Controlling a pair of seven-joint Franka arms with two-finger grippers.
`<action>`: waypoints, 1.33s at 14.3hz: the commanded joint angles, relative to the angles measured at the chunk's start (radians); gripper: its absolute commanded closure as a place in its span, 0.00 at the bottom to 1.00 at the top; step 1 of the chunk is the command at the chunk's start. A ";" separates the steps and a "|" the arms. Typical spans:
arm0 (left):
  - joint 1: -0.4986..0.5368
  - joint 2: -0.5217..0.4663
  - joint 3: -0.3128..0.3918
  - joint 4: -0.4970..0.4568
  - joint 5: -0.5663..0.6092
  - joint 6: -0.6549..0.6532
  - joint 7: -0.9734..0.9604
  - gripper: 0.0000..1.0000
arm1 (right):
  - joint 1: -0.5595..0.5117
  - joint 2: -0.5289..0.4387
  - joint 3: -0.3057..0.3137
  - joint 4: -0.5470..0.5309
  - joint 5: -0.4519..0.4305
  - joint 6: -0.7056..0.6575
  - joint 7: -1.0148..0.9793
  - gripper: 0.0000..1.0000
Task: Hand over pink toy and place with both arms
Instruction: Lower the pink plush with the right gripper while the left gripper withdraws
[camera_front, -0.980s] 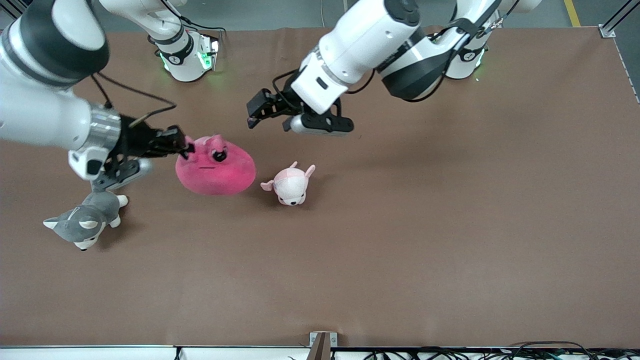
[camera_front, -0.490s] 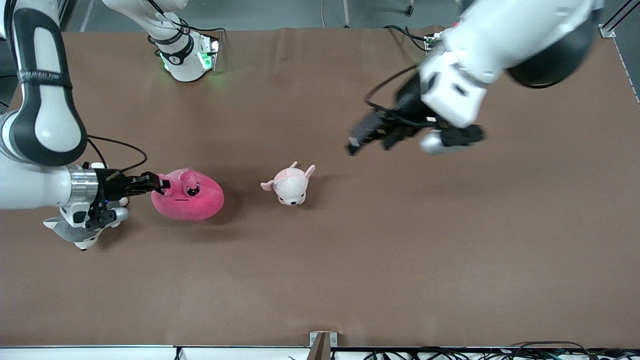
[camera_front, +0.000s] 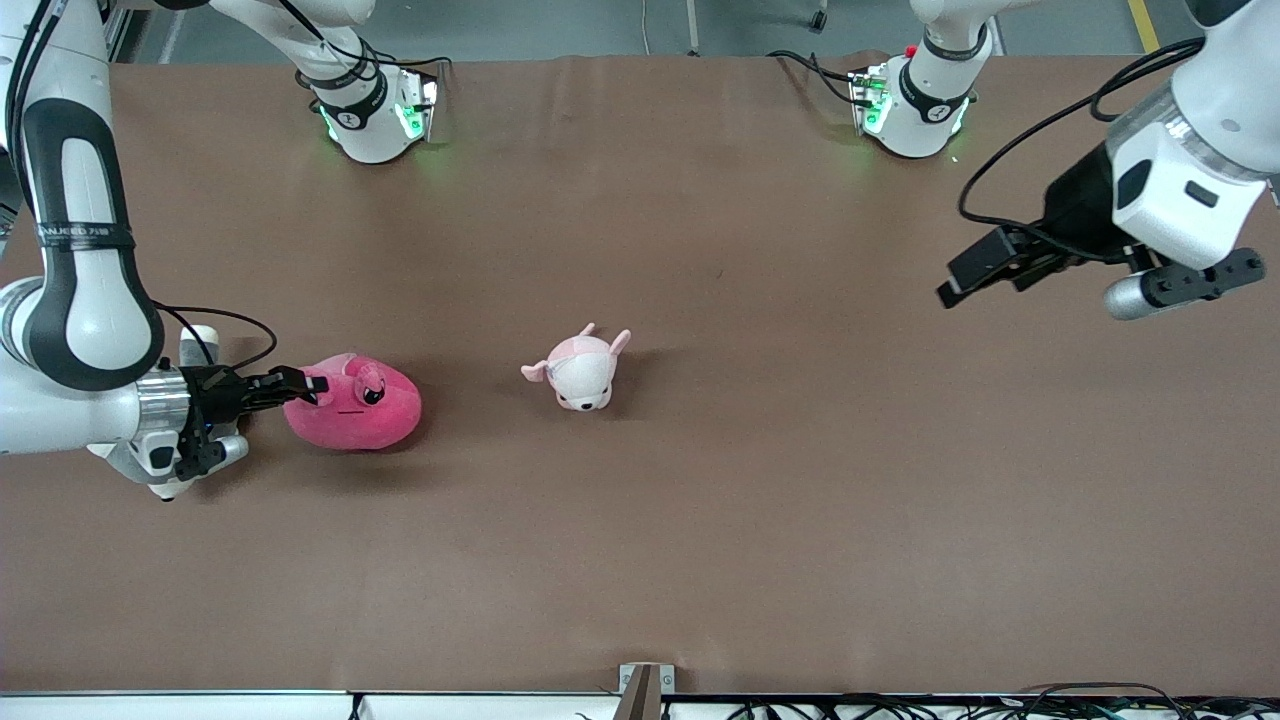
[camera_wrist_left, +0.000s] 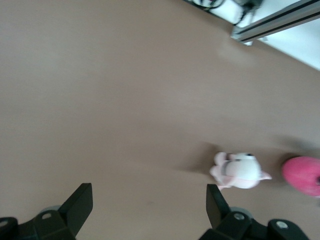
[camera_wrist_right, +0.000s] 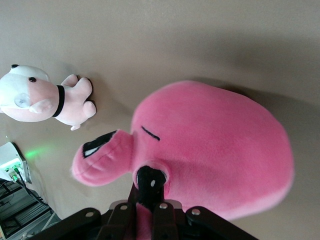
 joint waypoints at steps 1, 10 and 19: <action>0.065 -0.114 -0.004 -0.160 0.014 0.005 0.123 0.00 | -0.010 0.002 0.012 0.024 0.063 -0.024 -0.002 0.98; 0.182 -0.174 -0.003 -0.248 0.013 0.009 0.398 0.00 | -0.013 0.042 0.012 0.032 0.107 -0.087 -0.008 0.98; 0.226 -0.154 0.019 -0.162 0.018 -0.001 0.547 0.00 | -0.004 0.068 0.010 0.128 0.072 -0.096 0.018 0.00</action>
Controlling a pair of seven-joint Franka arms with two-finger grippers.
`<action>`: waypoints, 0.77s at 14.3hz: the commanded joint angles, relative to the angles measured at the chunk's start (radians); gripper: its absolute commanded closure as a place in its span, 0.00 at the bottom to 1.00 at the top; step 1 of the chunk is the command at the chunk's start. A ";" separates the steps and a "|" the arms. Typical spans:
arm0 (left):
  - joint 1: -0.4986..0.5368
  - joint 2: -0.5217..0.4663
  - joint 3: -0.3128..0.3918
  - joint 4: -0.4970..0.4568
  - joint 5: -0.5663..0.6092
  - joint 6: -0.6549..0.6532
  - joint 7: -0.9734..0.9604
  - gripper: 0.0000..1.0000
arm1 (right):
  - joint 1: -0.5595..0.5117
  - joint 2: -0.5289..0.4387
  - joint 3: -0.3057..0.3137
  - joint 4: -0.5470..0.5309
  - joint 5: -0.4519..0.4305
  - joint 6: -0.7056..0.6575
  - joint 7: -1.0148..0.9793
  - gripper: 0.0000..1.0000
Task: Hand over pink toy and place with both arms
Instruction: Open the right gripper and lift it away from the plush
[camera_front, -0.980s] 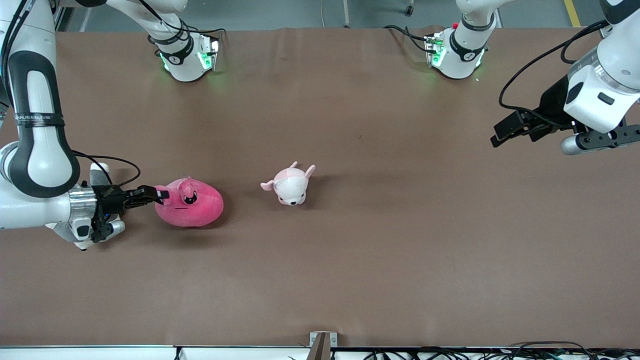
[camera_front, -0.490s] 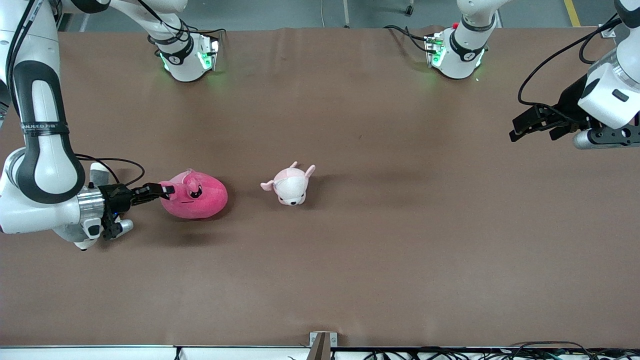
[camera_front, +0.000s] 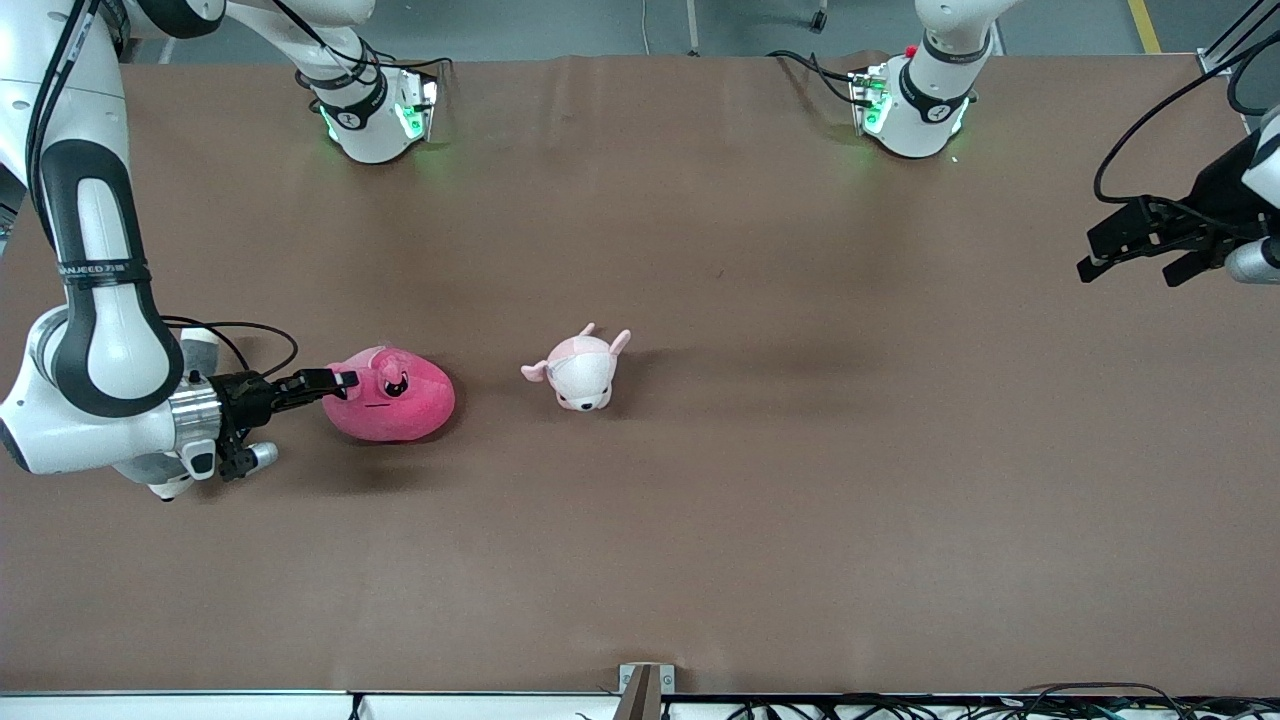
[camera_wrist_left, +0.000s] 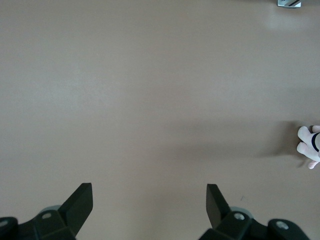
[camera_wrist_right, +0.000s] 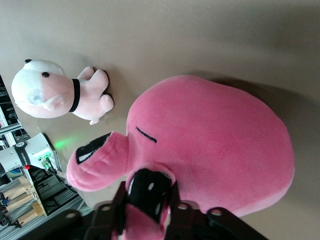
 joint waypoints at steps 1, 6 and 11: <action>0.001 -0.009 -0.005 0.015 0.010 -0.008 0.013 0.00 | -0.008 -0.036 0.006 0.133 -0.038 -0.062 0.055 0.00; -0.001 -0.008 -0.006 0.018 0.012 -0.008 0.005 0.00 | 0.005 -0.270 0.009 0.244 -0.239 -0.234 0.290 0.00; -0.004 -0.003 -0.009 0.020 0.082 -0.007 0.000 0.00 | 0.008 -0.363 0.009 0.265 -0.497 -0.202 0.322 0.00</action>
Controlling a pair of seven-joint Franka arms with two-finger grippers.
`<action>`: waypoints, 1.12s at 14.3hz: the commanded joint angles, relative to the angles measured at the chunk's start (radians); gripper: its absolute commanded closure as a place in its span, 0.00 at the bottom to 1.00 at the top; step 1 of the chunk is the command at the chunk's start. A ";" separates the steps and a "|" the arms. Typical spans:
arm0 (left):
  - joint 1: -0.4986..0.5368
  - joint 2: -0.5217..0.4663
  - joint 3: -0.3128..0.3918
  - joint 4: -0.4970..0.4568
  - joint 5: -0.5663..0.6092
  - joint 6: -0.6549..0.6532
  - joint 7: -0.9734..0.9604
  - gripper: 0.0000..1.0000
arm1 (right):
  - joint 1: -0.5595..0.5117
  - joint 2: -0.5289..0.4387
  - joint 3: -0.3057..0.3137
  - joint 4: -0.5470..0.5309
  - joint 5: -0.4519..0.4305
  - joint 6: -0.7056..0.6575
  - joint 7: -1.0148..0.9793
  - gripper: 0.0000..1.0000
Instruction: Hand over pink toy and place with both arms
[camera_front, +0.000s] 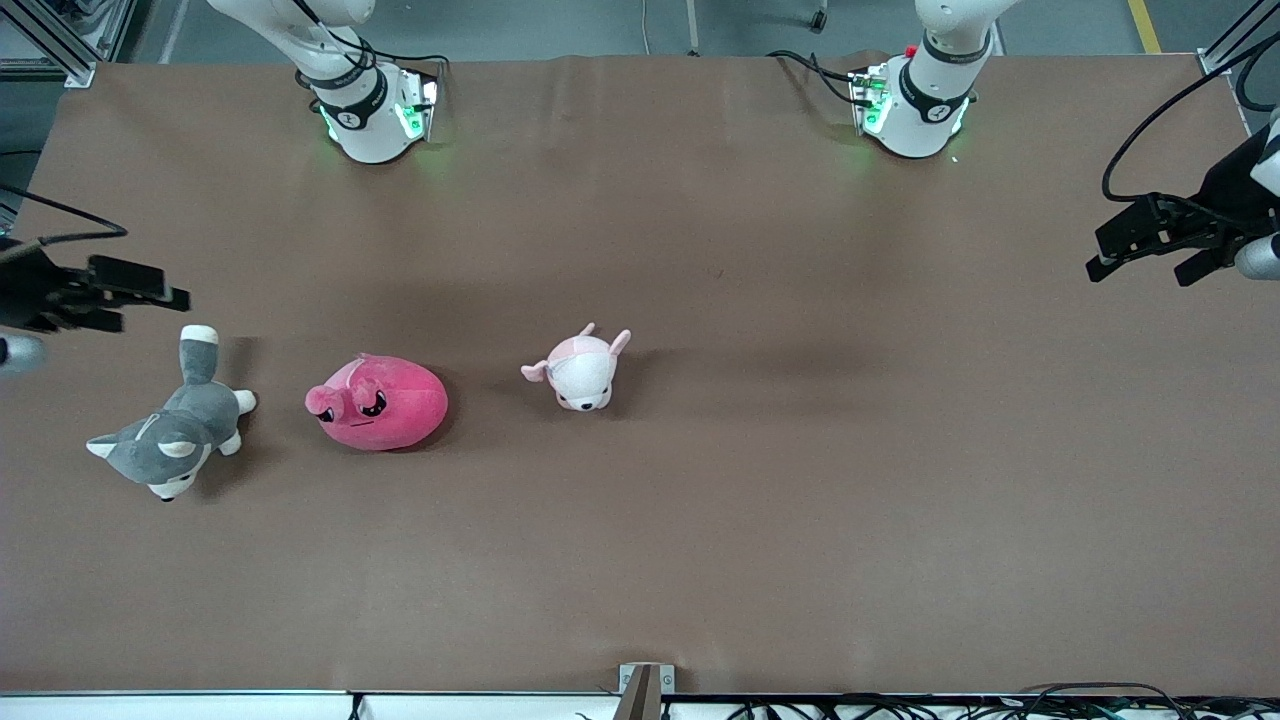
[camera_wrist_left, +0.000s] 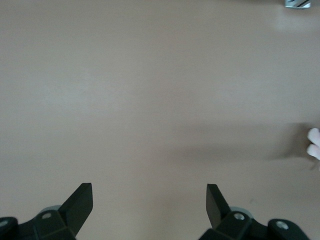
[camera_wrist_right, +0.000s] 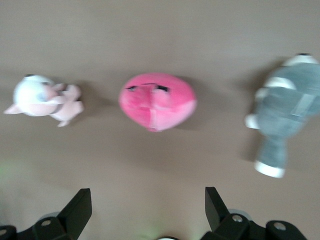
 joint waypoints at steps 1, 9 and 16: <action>0.001 -0.002 -0.005 0.009 0.030 -0.006 0.000 0.00 | 0.002 -0.033 0.004 -0.012 -0.073 0.035 0.030 0.00; 0.001 0.008 -0.002 0.011 0.025 -0.006 -0.002 0.00 | 0.036 -0.079 0.008 0.023 -0.188 0.062 0.171 0.00; -0.089 0.012 0.092 0.011 0.027 -0.008 0.003 0.00 | 0.036 -0.194 0.010 -0.222 -0.196 0.346 0.200 0.00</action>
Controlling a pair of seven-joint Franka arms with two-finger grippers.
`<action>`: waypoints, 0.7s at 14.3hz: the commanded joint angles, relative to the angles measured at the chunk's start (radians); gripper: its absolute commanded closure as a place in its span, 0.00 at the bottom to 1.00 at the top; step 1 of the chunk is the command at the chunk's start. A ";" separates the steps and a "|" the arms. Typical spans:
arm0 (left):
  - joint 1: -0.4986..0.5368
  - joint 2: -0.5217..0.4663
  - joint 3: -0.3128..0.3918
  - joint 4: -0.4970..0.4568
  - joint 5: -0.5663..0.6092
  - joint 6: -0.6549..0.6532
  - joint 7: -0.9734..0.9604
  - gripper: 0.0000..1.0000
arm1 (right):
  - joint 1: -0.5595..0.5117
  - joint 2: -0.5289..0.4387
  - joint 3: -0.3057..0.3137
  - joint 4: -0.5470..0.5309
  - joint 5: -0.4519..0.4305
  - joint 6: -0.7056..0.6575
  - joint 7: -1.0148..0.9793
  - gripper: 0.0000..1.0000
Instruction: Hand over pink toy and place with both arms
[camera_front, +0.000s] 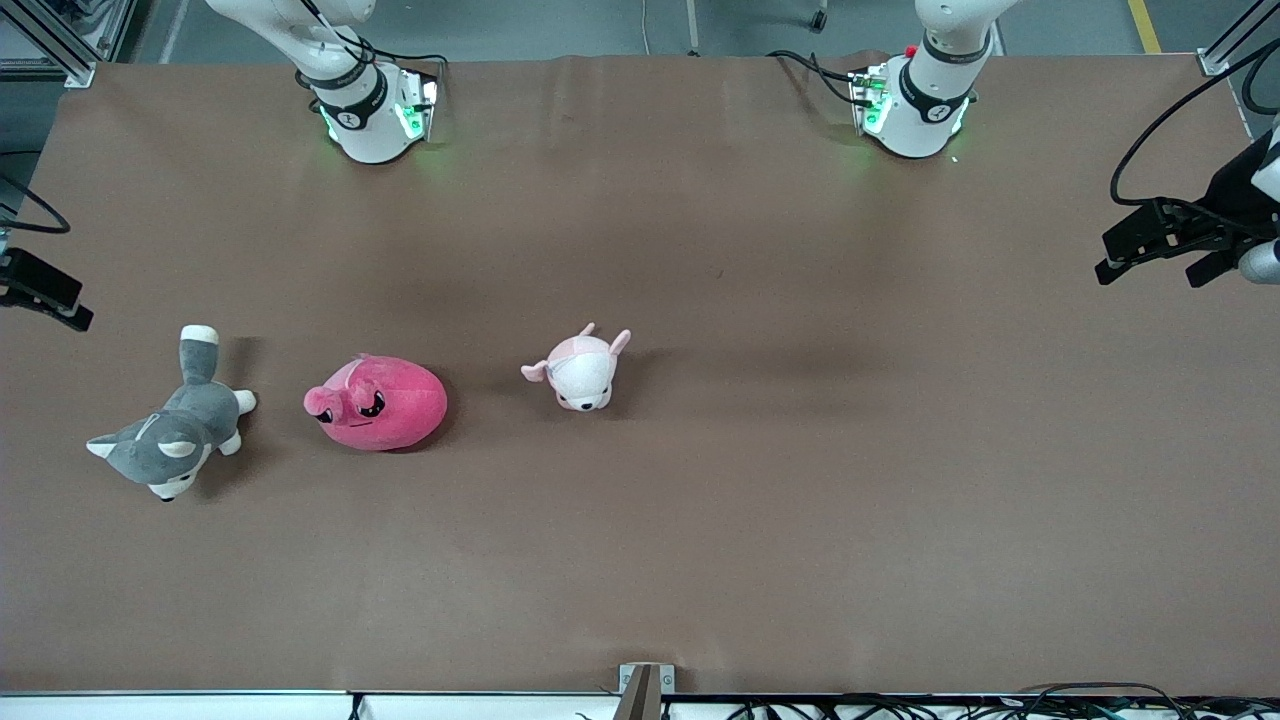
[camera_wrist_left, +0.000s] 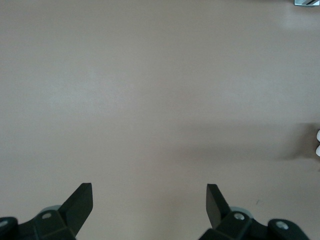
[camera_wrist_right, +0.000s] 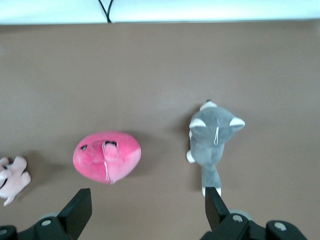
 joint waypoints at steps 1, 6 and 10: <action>-0.164 0.007 0.164 0.011 0.017 -0.008 0.003 0.00 | 0.002 -0.085 0.004 -0.140 -0.020 0.068 0.025 0.00; -0.501 0.007 0.500 0.013 0.015 -0.022 0.003 0.00 | 0.002 -0.102 0.004 -0.166 -0.020 0.063 0.020 0.00; -0.534 0.005 0.527 0.023 0.014 -0.023 0.003 0.00 | 0.002 -0.188 0.004 -0.279 -0.020 0.085 0.019 0.00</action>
